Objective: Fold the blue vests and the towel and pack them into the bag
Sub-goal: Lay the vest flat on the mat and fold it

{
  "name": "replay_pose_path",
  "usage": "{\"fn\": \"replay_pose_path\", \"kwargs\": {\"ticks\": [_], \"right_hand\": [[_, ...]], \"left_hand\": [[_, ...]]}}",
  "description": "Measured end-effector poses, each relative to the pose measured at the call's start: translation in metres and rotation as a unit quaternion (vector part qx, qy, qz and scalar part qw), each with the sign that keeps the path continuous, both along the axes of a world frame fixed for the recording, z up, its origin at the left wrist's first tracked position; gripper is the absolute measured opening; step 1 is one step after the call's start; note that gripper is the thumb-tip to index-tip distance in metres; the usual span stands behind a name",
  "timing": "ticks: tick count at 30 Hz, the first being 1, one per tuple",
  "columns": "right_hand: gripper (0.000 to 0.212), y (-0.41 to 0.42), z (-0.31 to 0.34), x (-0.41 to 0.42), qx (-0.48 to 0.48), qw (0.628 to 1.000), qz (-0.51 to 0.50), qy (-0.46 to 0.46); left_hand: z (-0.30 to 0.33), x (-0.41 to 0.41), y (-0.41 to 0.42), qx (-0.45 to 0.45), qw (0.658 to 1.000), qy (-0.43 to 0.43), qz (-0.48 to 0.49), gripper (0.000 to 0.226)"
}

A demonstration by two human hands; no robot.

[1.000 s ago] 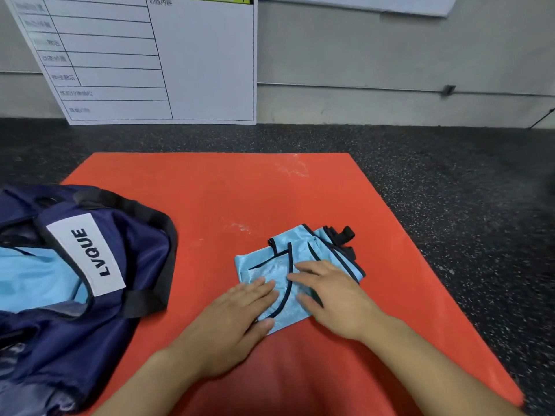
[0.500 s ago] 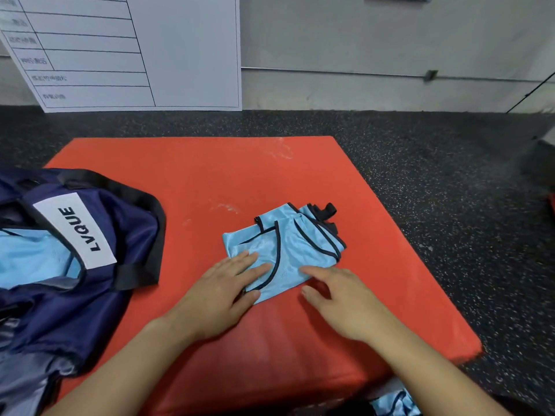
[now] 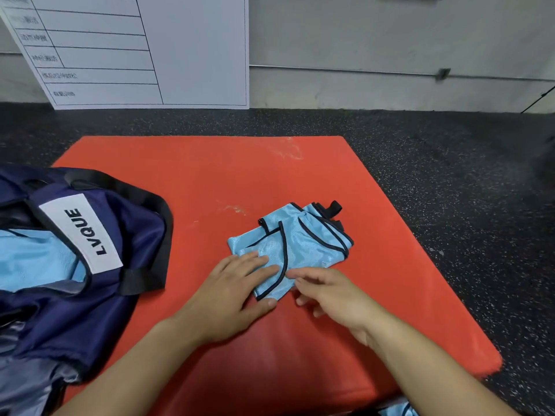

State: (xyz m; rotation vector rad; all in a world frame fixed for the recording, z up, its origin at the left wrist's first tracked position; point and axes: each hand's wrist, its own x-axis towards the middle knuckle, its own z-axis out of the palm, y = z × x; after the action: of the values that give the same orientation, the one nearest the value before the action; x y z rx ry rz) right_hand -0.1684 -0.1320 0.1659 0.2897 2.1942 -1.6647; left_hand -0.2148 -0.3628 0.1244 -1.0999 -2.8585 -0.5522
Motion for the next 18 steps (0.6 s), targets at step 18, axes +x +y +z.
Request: {"fn": "replay_pose_path", "kwargs": {"ticks": [18], "right_hand": [[0.046, 0.088, -0.023, -0.017, 0.279, 0.918, 0.039, 0.279]], "left_hand": [[-0.009, -0.019, 0.018, 0.039, 0.998, -0.001, 0.052, 0.070]]}}
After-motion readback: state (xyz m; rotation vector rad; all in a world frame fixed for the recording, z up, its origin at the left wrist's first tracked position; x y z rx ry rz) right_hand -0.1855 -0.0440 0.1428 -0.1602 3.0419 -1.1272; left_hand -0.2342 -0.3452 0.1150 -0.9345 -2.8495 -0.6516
